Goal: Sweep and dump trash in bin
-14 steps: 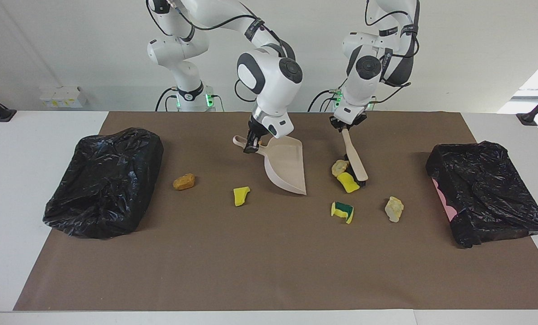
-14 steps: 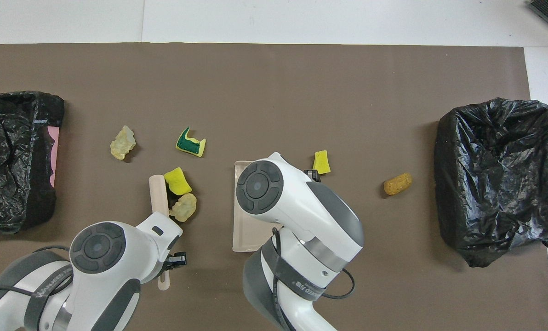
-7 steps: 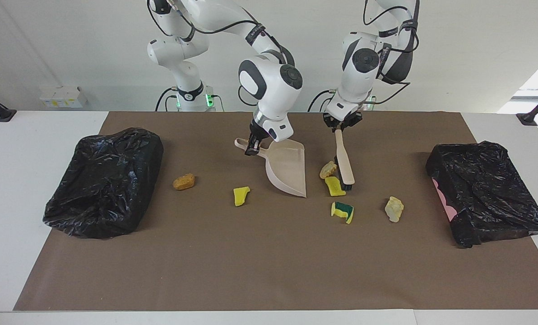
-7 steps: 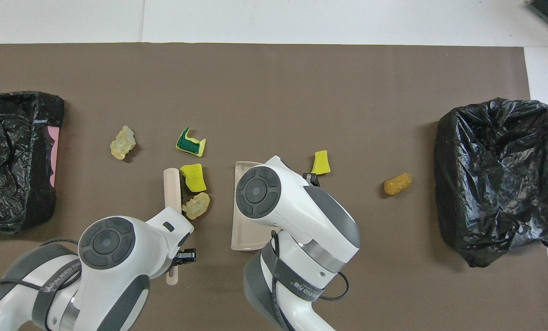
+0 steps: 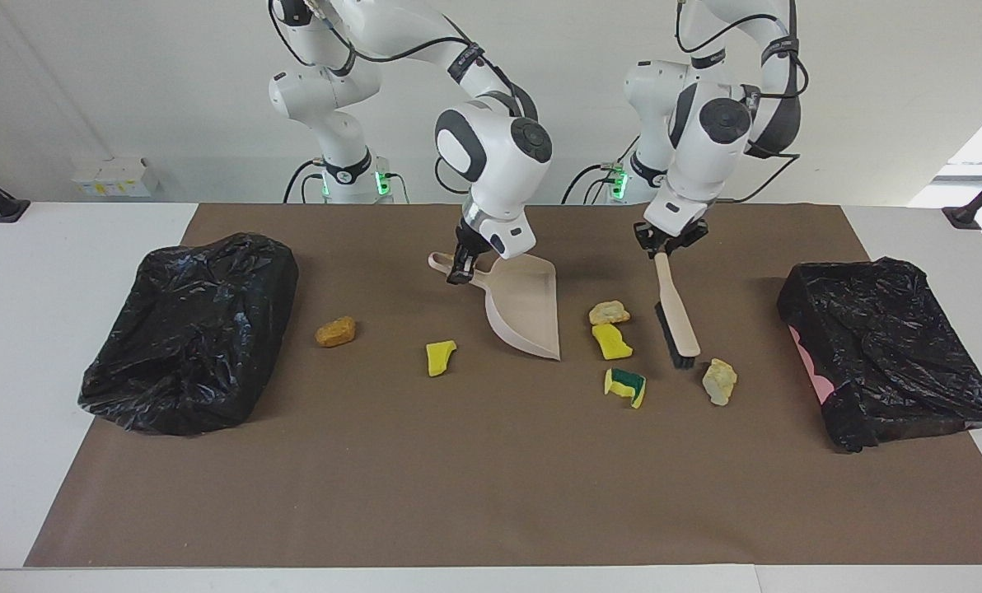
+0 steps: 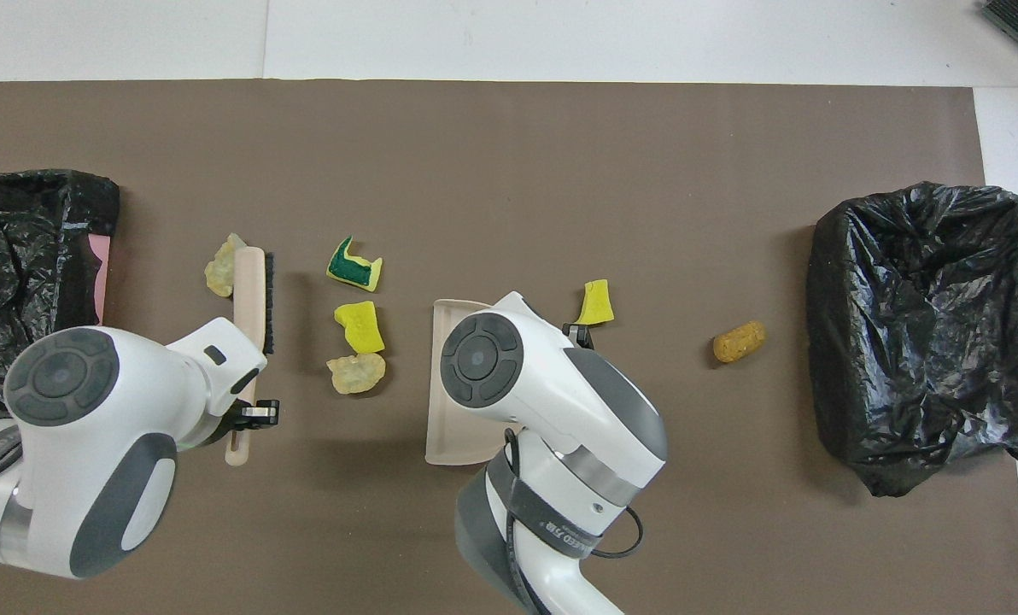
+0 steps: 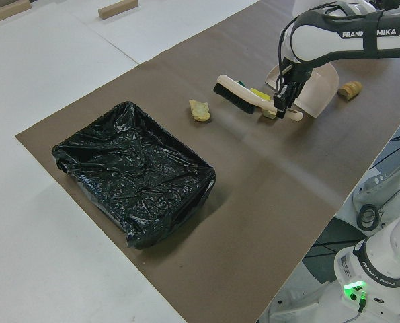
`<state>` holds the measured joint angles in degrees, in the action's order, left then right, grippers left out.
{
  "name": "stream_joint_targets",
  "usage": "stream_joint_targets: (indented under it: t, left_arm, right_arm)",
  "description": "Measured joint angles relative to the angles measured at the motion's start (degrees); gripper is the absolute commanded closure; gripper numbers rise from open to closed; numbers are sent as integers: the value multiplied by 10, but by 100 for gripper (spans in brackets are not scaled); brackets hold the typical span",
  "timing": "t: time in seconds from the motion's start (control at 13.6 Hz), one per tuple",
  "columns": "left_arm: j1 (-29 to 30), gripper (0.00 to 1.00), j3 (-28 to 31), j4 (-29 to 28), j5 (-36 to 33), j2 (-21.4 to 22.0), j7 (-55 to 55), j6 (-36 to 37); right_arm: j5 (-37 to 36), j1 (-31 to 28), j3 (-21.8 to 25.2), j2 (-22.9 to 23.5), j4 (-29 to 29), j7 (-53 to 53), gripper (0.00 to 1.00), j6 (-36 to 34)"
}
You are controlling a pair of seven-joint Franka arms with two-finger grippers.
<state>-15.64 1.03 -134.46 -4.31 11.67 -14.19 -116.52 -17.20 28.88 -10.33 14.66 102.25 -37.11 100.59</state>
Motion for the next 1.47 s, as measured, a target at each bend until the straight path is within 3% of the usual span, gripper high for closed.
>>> stream_joint_targets:
  t: [0.29,0.66,0.95,1.47]
  left_arm:
    - [105,100,3,58,-52,-71,53,-21]
    - [113,100,-8,87,-90,-138,55,-36]
    - [48,100,-19,75,-73,-136,54,-36]
    - [-111,100,-22,9,69,-79,23,-35]
  right_arm:
    - [5,0,0,0,2,24,100,6]
    - [29,-3,1,2,11,39,100,23]
    - [45,-3,1,2,31,63,100,58]
    - [48,-5,1,2,43,63,100,85]
